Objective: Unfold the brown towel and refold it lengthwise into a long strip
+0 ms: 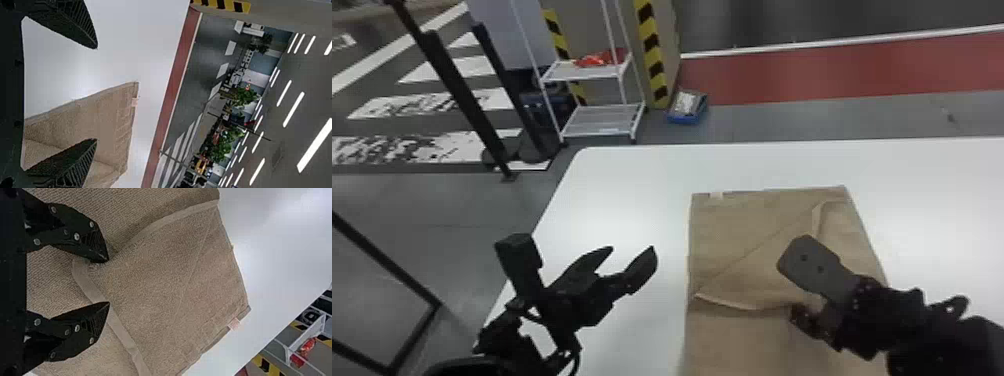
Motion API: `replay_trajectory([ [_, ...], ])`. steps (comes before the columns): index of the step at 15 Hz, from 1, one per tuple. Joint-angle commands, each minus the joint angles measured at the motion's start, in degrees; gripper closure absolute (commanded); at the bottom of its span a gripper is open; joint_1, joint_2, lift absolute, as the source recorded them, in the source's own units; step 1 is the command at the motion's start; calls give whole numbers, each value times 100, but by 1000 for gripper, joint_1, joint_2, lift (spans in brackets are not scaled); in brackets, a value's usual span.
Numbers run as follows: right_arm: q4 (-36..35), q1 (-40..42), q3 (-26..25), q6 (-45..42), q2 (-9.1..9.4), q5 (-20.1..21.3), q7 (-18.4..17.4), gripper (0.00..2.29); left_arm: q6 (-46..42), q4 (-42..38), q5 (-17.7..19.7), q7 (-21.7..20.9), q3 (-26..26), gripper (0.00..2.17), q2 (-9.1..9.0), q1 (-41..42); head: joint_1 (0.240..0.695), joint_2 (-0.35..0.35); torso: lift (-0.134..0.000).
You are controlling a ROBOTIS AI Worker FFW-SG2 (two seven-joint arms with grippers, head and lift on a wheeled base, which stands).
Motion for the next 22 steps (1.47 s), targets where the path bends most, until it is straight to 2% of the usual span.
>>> replay_trajectory([
  [1,58,-62,20,134,0,-1,3,795,-3,15,0,0,-4,22,-15,-3,695,255,-123],
  [3,146,-141,29,275,18,-10,-6,1126,-3,15,0,0,-4,22,-15,-3,695,252,-123],
  [6,84,-124,-50,328,35,-54,-33,1237,-21,15,-9,-9,-4,22,-15,-3,695,247,-123],
  [7,-91,-62,-138,345,35,-106,-94,1409,-21,15,-9,-9,-4,22,-15,-21,695,246,-123],
  [9,-654,122,-437,345,35,-194,-120,1416,67,76,-61,-62,4,22,-15,-179,695,239,-123],
  [10,-962,236,-621,328,26,-194,-112,1416,260,199,-105,-308,40,22,-15,-425,695,232,-123],
  [11,-1243,377,-788,328,0,-194,-94,1416,629,331,-246,-545,66,22,-15,-750,695,209,-123],
  [13,-1726,729,-1158,257,-70,-308,-6,1416,1034,691,-624,-730,-22,43,-9,-1410,695,175,-123],
  [15,-2087,1133,-1509,170,-202,-555,3,1416,1368,1254,-1037,-844,-286,83,141,-2095,695,138,-123],
  [17,-2262,1449,-1764,64,-255,-660,3,1413,1596,1869,-1441,-905,-655,147,229,-2702,695,82,-123],
  [18,-2324,1581,-1826,11,-255,-686,-6,1413,1596,2203,-1749,-914,-857,151,229,-3000,695,63,-123],
  [20,-2464,1792,-1931,11,-255,-774,3,1416,1561,2871,-2092,-870,-1182,151,220,-3466,695,35,-123],
  [22,-2570,1968,-2010,-6,-272,-792,3,1416,1069,3469,-2426,-712,-1349,167,185,-3809,695,3,-123],
])
